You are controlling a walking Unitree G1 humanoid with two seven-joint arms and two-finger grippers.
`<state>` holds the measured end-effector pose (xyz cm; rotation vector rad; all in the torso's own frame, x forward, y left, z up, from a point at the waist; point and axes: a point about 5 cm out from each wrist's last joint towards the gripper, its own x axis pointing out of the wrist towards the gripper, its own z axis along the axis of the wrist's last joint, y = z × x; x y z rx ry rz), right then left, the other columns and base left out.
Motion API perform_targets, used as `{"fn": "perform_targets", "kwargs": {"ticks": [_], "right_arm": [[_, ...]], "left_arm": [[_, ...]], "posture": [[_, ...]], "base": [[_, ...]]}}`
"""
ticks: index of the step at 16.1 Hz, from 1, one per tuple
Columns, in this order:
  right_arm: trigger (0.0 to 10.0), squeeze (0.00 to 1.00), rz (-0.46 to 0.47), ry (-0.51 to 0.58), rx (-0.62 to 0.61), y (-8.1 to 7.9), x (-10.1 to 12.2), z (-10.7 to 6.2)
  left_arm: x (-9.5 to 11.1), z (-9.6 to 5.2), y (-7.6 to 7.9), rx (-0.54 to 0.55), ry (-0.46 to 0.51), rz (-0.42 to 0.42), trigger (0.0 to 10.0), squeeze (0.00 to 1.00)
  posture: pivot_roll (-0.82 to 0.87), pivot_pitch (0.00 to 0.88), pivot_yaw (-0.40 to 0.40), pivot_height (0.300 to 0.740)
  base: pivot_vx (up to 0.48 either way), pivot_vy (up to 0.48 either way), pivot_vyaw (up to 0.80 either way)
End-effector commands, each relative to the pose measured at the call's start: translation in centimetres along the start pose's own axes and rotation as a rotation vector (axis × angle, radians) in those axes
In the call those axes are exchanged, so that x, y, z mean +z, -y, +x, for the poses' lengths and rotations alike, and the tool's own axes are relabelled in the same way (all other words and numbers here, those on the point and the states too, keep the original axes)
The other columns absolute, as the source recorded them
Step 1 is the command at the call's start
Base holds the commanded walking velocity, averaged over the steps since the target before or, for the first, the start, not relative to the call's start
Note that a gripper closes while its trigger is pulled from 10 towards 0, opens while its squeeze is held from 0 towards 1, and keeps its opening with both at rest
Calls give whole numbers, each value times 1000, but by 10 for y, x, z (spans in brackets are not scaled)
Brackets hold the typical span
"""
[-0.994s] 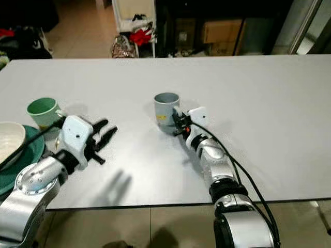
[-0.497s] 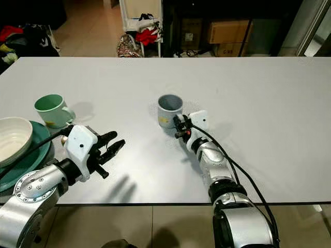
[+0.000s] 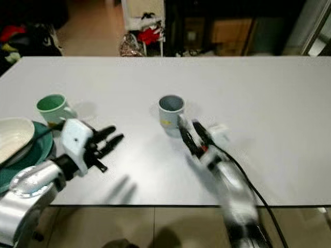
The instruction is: Setting the table
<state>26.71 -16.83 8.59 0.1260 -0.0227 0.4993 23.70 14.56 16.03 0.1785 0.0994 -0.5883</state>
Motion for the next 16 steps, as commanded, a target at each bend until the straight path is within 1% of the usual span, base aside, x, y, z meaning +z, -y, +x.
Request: {"fn": "perform_targets", "kwargs": {"ticks": [1,2,3,4,5,6,7,9,10,12,14,15,16], "right_arm": [[10000,1000,13,34,36,-10,17,-2],[10000,1000,11,31,40,-14,21,-12],[10000,1000,-1,20,50,-22,30,-27],[10000,1000,-44,25,30,-31,45,-39],[10000,1000,-75,24,8,-38,57,-43],[10000,1000,-100,56,-76,-41,71,-41],[10000,1000,-138,74,-108,-42,77,-39],[10000,1000,-160,68,-166,-40,74,-37],[10000,1000,-167,41,-157,-44,73,-34],[10000,1000,-168,19,-149,-45,73,-31],[10000,1000,-159,7,-171,-45,75,-28],[10000,1000,-143,-11,-189,-42,67,-31],[10000,1000,-142,-20,-195,-41,63,-32]], "left_arm": [[0,-2,-3,18,-3,-5,10000,0],[-1,-3,-3,23,-3,-5,10000,0],[0,-4,-5,67,8,-14,10000,0],[1,-4,-9,160,26,-57,10000,0],[1,-5,-10,200,31,-85,10000,0],[0,-7,-9,239,21,-50,10000,0],[0,-9,-9,271,22,-41,10000,0],[-2,-10,-9,343,30,-63,10000,0],[-4,-9,-9,382,23,-42,10000,0],[-4,-7,-8,397,18,-23,10000,0],[-4,-5,-9,410,24,-44,10000,0],[-4,1,-3,374,22,-57,10000,0],[-6,3,-2,376,11,-62,10000,0]], "posture": [[85,0,86,740],[75,0,93,740],[58,0,108,740],[39,0,121,740],[37,0,122,740],[43,0,107,740],[50,0,95,740],[70,0,68,740],[79,0,53,740],[78,0,50,740],[65,0,54,740],[59,0,59,740],[58,0,66,740]], "base": [[0,0,0],[0,0,0],[0,0,0],[0,0,0],[0,0,0],[0,0,800],[0,0,800],[0,0,800],[0,0,800],[0,0,800],[0,0,800],[0,0,800],[0,0,800]]}}
